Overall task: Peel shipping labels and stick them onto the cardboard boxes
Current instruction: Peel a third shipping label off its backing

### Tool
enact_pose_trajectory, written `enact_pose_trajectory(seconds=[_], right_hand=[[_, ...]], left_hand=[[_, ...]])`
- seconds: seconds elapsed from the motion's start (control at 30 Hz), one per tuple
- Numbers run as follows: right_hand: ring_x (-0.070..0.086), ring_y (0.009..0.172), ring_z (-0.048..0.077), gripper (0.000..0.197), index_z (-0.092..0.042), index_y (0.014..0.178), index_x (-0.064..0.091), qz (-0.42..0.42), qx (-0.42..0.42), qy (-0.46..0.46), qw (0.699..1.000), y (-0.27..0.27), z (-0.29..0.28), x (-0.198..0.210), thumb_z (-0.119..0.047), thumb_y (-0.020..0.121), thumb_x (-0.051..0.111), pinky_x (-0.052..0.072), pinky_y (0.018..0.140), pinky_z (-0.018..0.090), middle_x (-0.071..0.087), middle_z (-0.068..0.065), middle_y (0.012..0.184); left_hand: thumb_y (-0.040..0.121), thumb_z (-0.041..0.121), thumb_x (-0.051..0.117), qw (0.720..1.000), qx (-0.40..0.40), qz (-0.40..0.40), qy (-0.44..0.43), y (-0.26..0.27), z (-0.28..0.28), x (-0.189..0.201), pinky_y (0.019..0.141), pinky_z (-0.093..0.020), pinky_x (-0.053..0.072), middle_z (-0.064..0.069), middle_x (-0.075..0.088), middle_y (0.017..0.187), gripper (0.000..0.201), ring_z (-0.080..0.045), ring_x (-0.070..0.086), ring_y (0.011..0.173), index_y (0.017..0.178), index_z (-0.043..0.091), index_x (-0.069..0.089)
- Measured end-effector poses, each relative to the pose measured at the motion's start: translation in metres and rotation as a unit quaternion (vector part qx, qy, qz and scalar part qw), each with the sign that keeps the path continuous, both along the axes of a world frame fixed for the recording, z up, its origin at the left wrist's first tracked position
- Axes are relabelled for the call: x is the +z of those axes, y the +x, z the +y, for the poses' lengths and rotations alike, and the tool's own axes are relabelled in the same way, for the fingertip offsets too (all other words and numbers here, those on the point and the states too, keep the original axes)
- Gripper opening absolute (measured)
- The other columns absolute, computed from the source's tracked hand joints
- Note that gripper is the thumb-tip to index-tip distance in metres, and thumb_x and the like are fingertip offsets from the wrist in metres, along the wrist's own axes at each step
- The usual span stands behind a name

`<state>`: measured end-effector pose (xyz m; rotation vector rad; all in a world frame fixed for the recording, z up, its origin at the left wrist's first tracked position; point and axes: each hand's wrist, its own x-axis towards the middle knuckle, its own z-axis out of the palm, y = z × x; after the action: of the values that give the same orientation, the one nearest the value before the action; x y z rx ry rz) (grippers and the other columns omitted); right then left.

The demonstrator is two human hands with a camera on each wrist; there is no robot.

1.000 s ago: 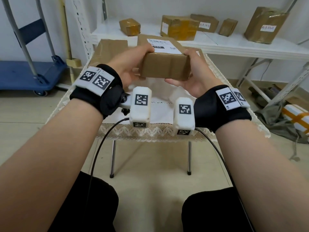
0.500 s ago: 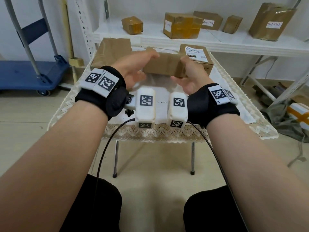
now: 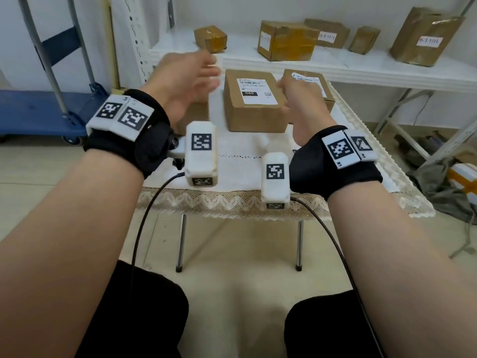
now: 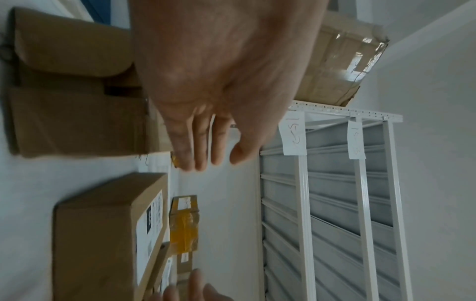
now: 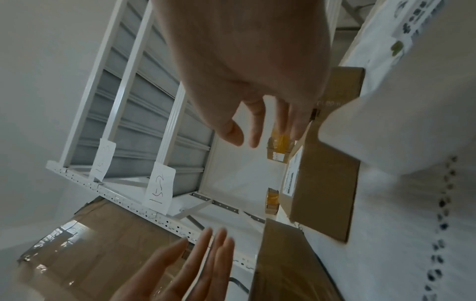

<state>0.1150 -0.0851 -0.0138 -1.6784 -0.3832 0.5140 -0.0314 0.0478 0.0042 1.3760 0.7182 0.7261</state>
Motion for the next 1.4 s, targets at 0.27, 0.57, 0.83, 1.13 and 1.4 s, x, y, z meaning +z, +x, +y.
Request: enact_pose_trajectory(seconds=[0.27,0.57,0.83,1.13,1.4], right_hand=[[0.064,0.082,0.024,0.009,-0.005,0.101,0.061,0.053,0.180,0.022,0.982,-0.033,0.029,-0.018,-0.014,0.102,0.056,0.058,0.086,0.030,0.060,0.012,0.098],[0.055,0.128,0.027,0.062,-0.009,0.150,0.044,0.058,0.223,-0.035,0.972,-0.060,0.056,-0.032,-0.042,0.100,0.059,0.045,0.112,0.043,0.050,0.013,0.152],[0.065,0.087,0.023,0.017,-0.015,0.116,0.046,0.083,0.209,-0.017,0.974,-0.059,0.045,-0.030,-0.030,0.109,0.049,0.060,0.071,0.032,0.058,0.011,0.116],[0.063,0.089,0.028,0.020,-0.017,0.113,0.046,0.064,0.218,0.054,0.972,-0.058,0.024,-0.014,-0.029,0.102,0.058,0.057,0.080,0.036,0.052,0.011,0.114],[0.061,0.055,0.006,0.034,-0.014,0.125,0.049,0.044,0.165,0.113,0.979,-0.047,-0.021,-0.005,-0.034,0.099,0.059,0.049,0.051,0.019,0.063,0.004,0.096]], left_hand=[[0.094,0.022,0.062,0.976,0.191,0.103,0.020,-0.024,0.018,-0.009,0.093,-0.027,0.043,0.002,0.051,0.119,0.022,-0.017,0.050,0.109,0.114,0.017,0.055],[0.100,0.033,0.054,0.976,0.111,0.139,-0.126,-0.031,0.019,-0.021,0.041,-0.021,0.052,-0.004,0.052,0.089,0.026,-0.015,0.058,0.061,0.116,0.014,0.047],[0.100,0.028,0.058,0.978,0.107,0.119,-0.137,-0.028,0.008,-0.020,0.044,-0.019,0.050,-0.003,0.054,0.077,0.020,-0.013,0.058,0.045,0.084,0.020,0.049],[0.085,0.025,0.070,0.986,0.070,0.058,-0.142,-0.048,0.007,0.001,0.083,-0.041,0.063,-0.008,0.061,0.092,0.017,-0.019,0.066,0.071,0.097,0.020,0.059],[0.082,0.026,0.074,0.991,-0.026,0.043,-0.127,-0.046,-0.019,0.008,0.056,-0.028,0.058,-0.013,0.069,0.102,0.036,-0.020,0.072,0.075,0.114,0.022,0.059]])
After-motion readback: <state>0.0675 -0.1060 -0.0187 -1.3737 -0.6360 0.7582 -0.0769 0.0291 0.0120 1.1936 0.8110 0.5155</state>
